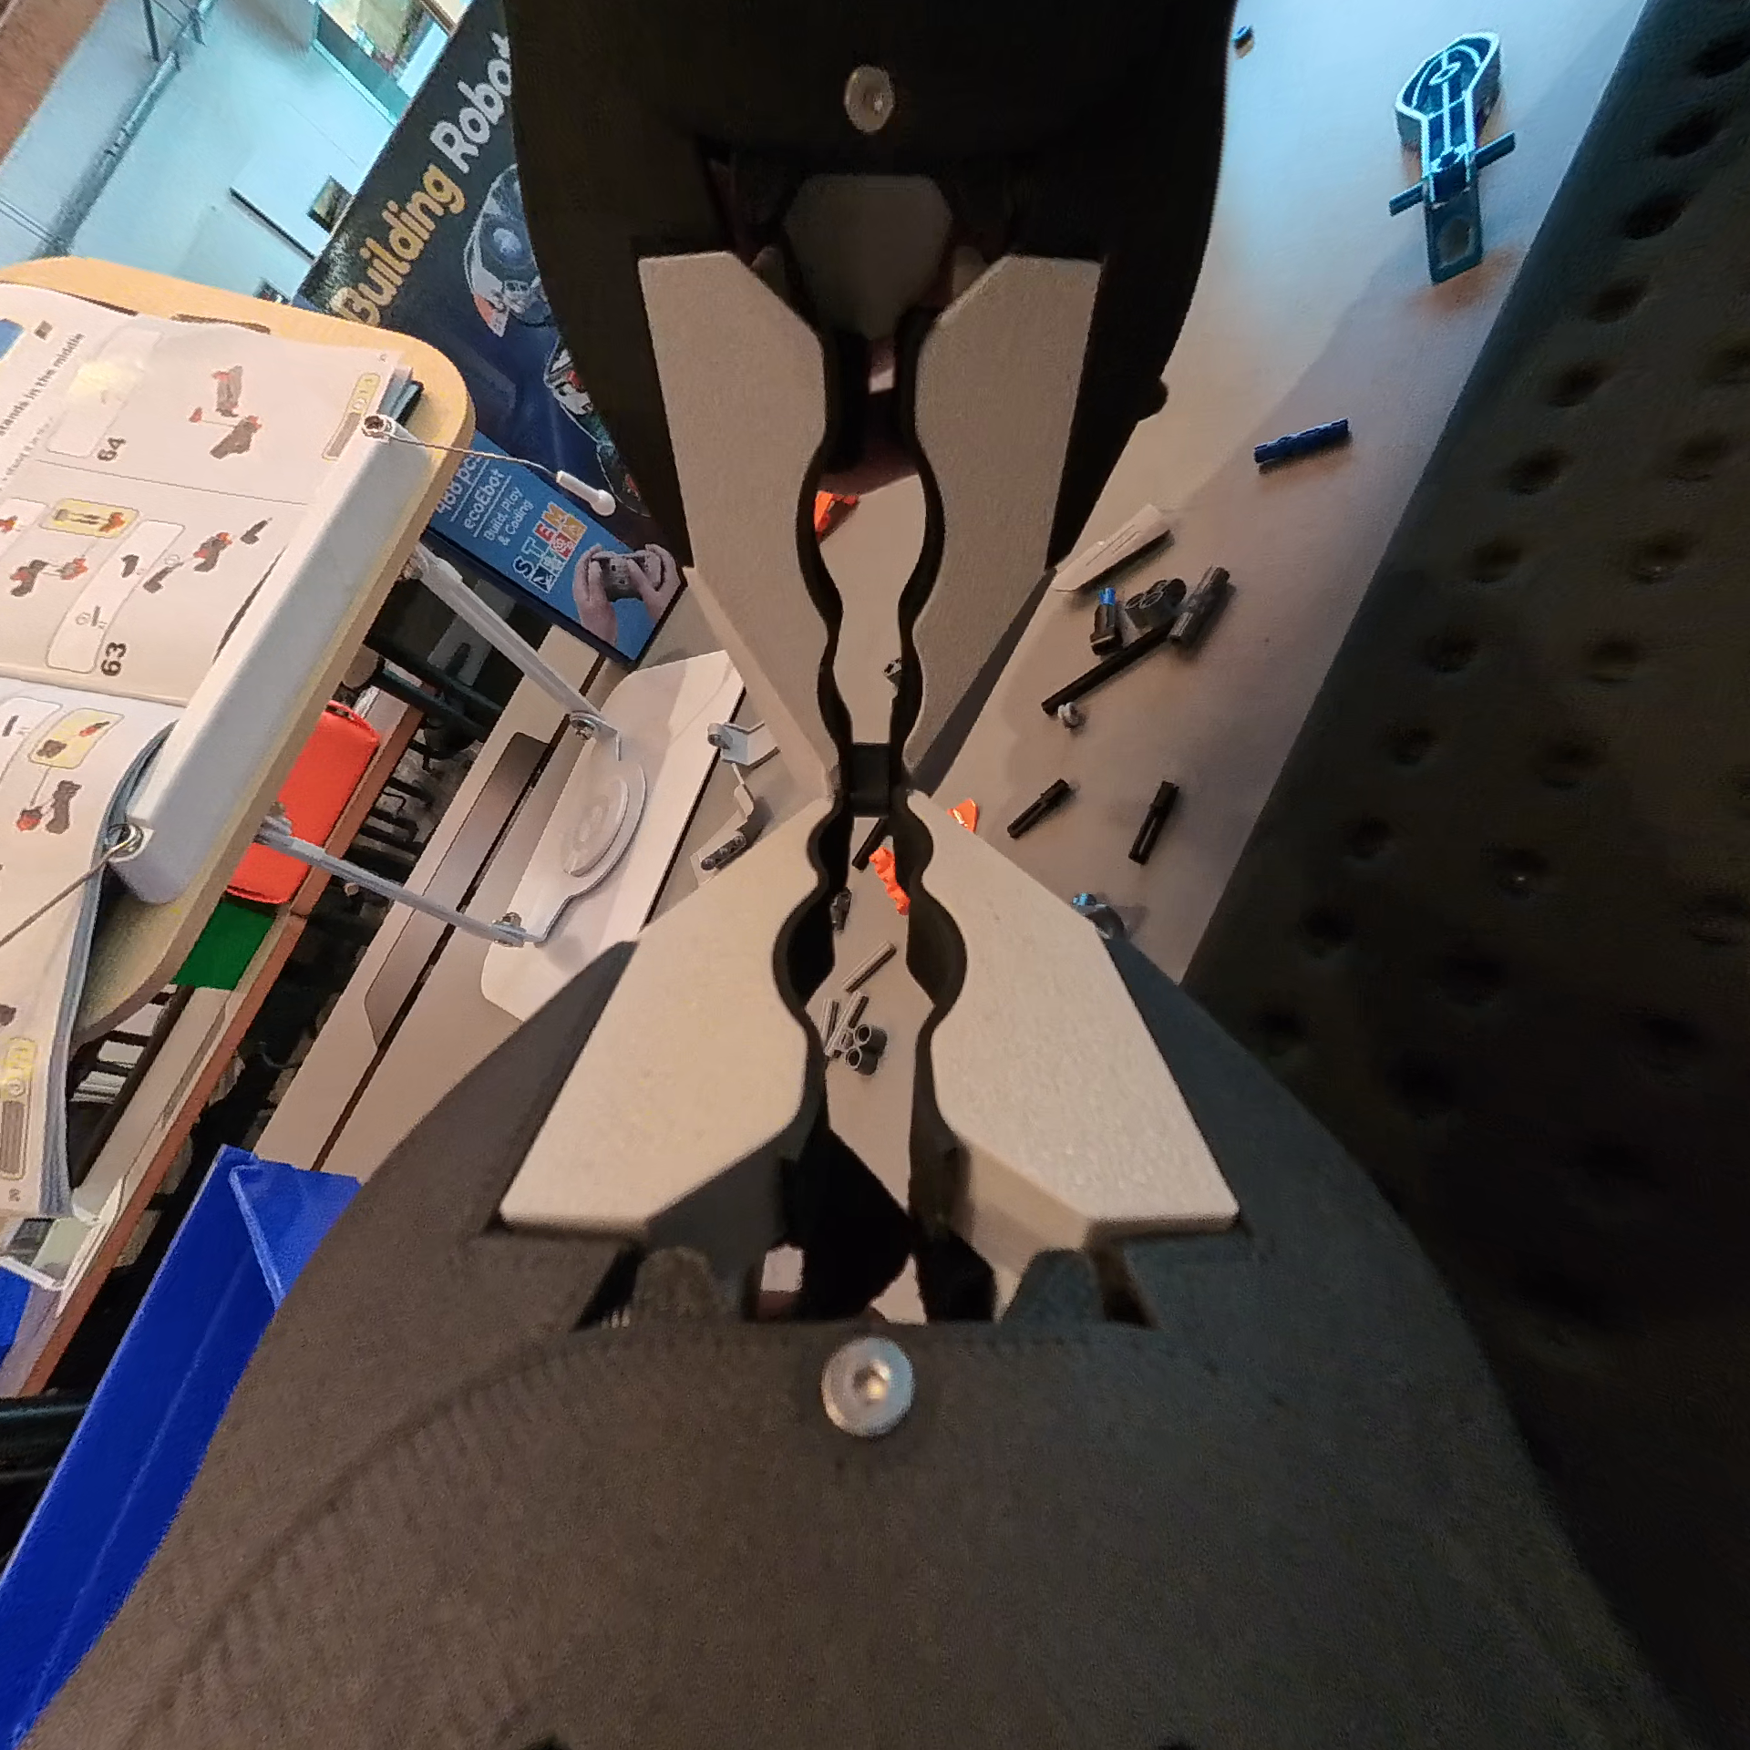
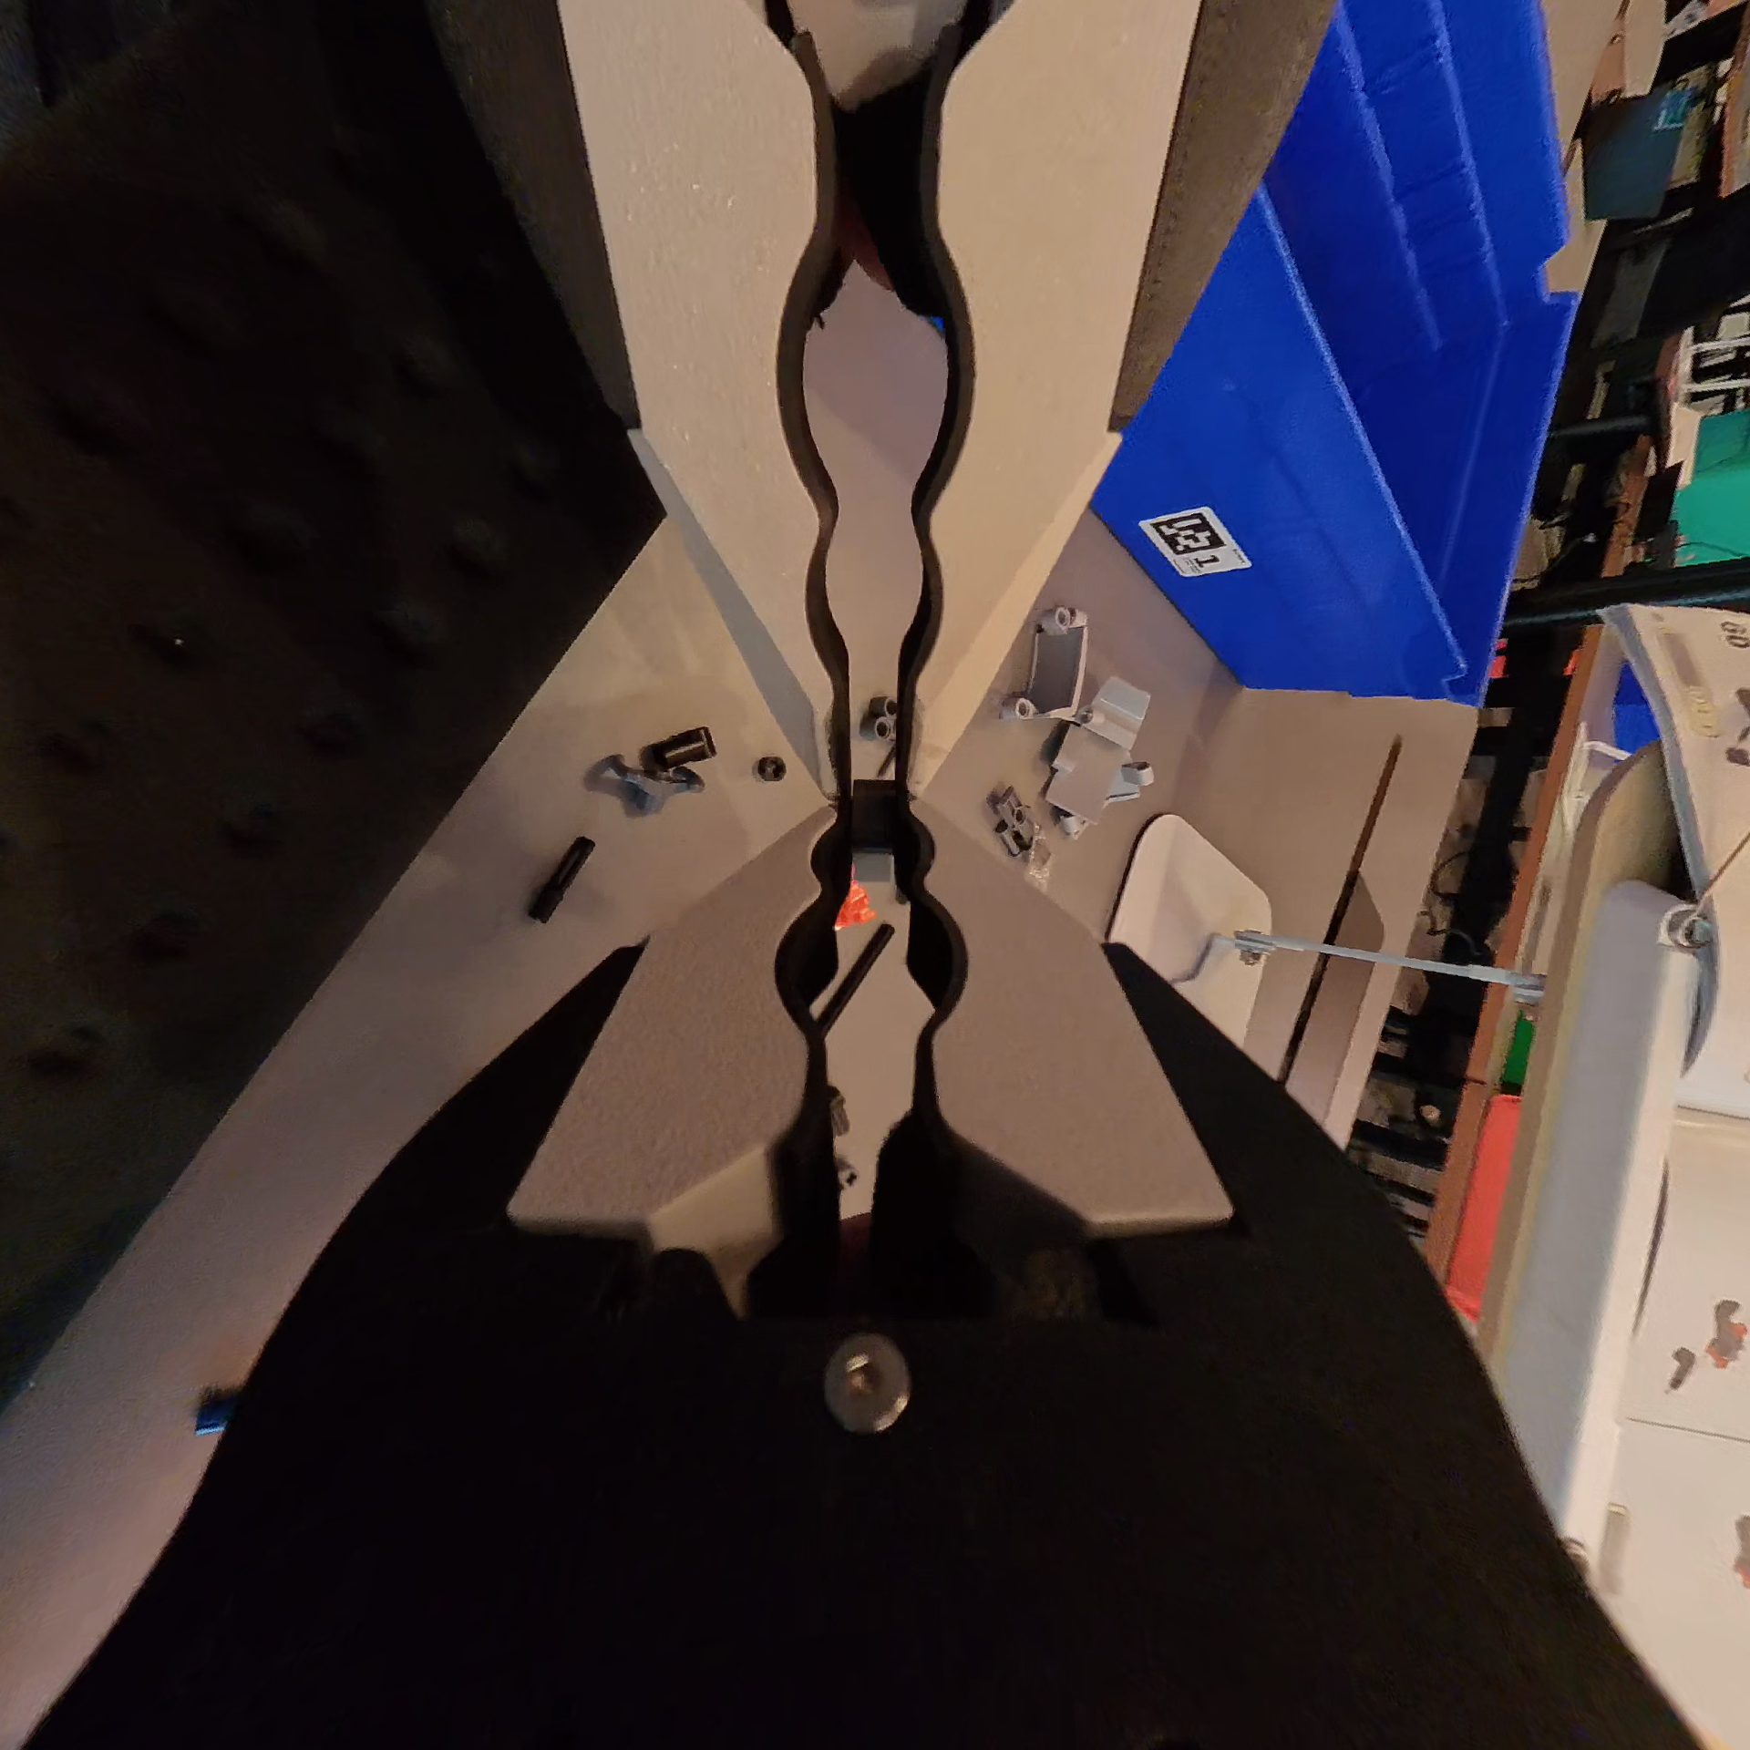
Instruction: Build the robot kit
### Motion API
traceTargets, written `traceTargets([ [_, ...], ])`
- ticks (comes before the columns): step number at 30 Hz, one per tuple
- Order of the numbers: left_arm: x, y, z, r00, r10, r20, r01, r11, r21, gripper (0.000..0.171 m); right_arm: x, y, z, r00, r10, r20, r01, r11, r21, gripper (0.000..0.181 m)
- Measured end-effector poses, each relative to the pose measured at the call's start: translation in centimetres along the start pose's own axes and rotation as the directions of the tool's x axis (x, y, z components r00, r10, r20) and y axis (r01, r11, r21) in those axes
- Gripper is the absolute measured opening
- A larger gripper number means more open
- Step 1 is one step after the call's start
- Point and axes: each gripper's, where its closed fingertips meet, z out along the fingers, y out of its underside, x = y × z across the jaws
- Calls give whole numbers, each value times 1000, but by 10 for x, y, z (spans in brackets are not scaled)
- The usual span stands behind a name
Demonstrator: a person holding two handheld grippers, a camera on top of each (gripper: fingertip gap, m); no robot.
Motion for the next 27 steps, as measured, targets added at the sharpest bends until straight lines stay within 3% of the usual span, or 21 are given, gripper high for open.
traceTargets([
  [19, -22, -7, -11, 982, -173, 77, 158, 972, 177, 5, 20, -1, -8, 978, 207, 8, -206, 967, 149, 11],
  [27, -22, -7, -11, 972, -231, 42, 216, 951, 222, 5, 19, 2, -6, 979, 200, 23, -201, 965, 170, 7],
])
